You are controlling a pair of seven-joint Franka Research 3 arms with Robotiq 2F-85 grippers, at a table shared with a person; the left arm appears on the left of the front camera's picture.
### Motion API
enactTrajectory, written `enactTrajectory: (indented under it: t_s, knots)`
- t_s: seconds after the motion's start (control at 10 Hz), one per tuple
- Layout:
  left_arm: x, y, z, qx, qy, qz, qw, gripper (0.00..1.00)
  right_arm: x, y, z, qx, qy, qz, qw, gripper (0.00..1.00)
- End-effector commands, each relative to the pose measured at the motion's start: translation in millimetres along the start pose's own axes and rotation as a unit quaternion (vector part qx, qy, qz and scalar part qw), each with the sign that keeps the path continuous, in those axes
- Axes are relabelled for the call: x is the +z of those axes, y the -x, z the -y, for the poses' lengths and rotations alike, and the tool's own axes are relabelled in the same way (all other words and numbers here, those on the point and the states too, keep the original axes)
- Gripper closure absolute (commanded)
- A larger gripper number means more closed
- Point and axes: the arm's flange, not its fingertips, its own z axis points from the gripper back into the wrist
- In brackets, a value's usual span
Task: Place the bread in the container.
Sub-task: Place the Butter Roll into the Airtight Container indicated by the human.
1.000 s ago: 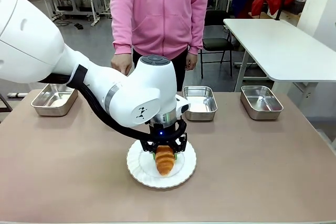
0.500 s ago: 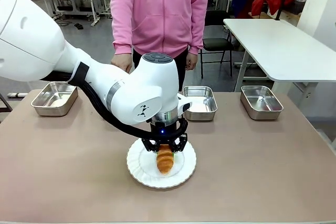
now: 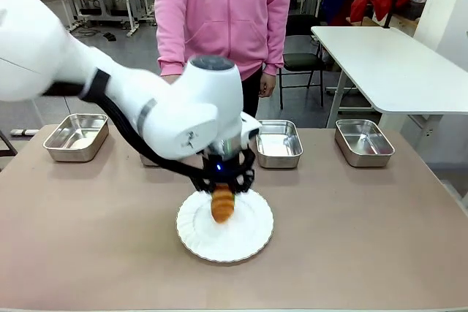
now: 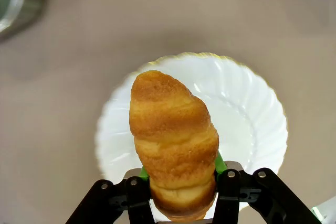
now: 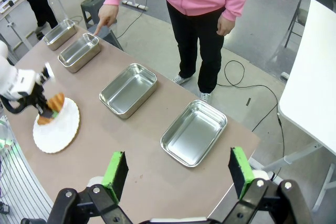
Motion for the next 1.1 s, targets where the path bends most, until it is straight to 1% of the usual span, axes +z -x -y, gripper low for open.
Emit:
enactTrajectory:
  t_s: [0.0, 0.2, 0.4, 0.7, 0.9, 1.0]
  knots:
    - [43.5, -21.0, -31.7, 0.003, -0.035, 0.043, 0.998, 0.58, -0.2, -1.7, 1.2, 0.008, -0.006, 0.015, 1.000, 0.00]
    - [70.3, -57.2, -67.5, -0.004, -0.040, 0.041, 0.998, 0.58, -0.2, -1.7, 1.2, 0.008, -0.006, 0.015, 1.000, 0.00]
    - [72.8, -95.3, -112.0, -0.010, -0.001, 0.031, 0.999, 0.58, -0.2, -1.7, 1.2, 0.008, -0.006, 0.015, 1.000, 0.00]
    - [49.4, -141.2, -154.5, -0.026, 0.018, 0.012, 0.999, 0.58, -0.2, -1.7, 1.2, 0.008, -0.006, 0.015, 1.000, 0.00]
    - [31.8, -167.1, -174.5, -0.032, 0.017, -0.004, 0.999, 0.58, -0.2, -1.7, 1.2, 0.008, -0.006, 0.015, 1.000, 0.00]
    - [19.5, -174.7, -181.1, -0.041, 0.014, -0.009, 0.999, 0.58, -0.2, -1.7, 1.2, 0.008, -0.006, 0.015, 1.000, 0.00]
